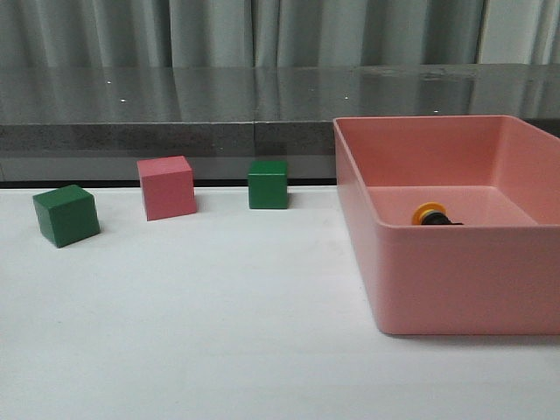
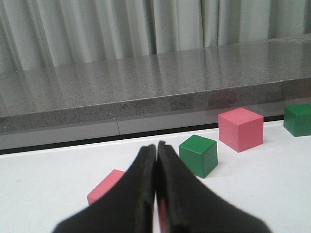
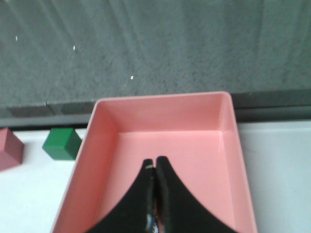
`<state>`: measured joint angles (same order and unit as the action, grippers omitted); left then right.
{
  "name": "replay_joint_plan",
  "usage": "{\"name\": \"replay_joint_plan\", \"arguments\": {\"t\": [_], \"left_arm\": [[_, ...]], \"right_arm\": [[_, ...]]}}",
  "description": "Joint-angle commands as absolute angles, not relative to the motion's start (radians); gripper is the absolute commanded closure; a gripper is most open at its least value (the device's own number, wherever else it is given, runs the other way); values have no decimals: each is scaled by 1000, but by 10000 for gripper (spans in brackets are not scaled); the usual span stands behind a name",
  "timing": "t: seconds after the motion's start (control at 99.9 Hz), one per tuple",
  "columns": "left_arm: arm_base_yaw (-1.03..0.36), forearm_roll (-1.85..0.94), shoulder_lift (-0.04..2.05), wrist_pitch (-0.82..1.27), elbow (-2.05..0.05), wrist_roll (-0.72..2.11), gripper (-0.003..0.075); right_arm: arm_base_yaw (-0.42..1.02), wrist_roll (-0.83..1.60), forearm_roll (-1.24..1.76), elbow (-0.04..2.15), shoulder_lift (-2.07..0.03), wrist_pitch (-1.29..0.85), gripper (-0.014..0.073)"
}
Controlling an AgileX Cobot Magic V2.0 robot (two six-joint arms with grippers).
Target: Place and stand button with both arms
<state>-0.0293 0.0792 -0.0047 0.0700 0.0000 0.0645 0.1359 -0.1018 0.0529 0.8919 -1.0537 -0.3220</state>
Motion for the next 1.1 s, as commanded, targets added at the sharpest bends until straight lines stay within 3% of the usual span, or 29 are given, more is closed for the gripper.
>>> {"name": "replay_joint_plan", "arguments": {"t": [0.0, 0.11, 0.26, 0.32, 0.54, 0.991, 1.091], "left_arm": [[-25, 77, -36, -9, 45, 54, 740], [-25, 77, -36, -9, 45, 54, 740], [-25, 77, -36, -9, 45, 54, 740], [-25, 77, -36, -9, 45, 54, 740], [-25, 77, -36, -9, 45, 54, 740], [-25, 77, -36, -9, 45, 54, 740], [-25, 77, -36, -9, 45, 54, 740]], "right_arm": [[178, -15, 56, 963, -1136, -269, 638], [212, 65, 55, 994, -1250, -269, 496], [218, 76, 55, 1010, -1370, -250, 46], [218, 76, 55, 1010, -1413, -241, -72], [218, 76, 55, 1010, -1552, -223, 4], [218, 76, 55, 1010, -1742, -221, 6], [218, 76, 56, 1010, -1754, -236, 83]]}}
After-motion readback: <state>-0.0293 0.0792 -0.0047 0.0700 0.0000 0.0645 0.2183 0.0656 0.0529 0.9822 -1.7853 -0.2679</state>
